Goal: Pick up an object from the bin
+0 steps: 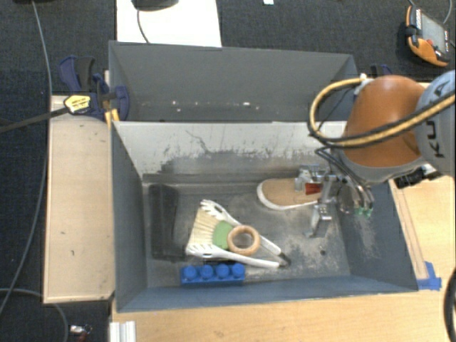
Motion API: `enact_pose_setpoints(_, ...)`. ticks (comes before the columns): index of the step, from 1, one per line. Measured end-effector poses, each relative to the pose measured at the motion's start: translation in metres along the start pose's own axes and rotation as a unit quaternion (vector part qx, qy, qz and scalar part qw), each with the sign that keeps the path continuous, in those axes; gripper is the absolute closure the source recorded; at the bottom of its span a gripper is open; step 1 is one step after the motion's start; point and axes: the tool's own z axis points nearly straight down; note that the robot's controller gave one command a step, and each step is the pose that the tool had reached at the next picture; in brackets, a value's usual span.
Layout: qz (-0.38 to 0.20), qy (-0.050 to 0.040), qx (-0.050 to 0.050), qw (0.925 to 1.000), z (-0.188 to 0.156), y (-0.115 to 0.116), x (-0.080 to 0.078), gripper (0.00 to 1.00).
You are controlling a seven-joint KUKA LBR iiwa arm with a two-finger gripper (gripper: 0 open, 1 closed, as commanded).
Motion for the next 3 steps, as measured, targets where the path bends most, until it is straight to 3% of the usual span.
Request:
enact_pose_setpoints(1, -0.001, -0.0037, 0.000, 1.0000, -0.004, 0.000, -0.002, 0.00)
enact_pose_setpoints(2, -0.021, -0.0015, -0.001, 0.9998, 0.103, 0.073, 0.039, 0.00)
enact_pose_setpoints(3, -0.001, -0.0107, 0.001, 0.9999, 0.052, 0.088, 0.025, 0.00)
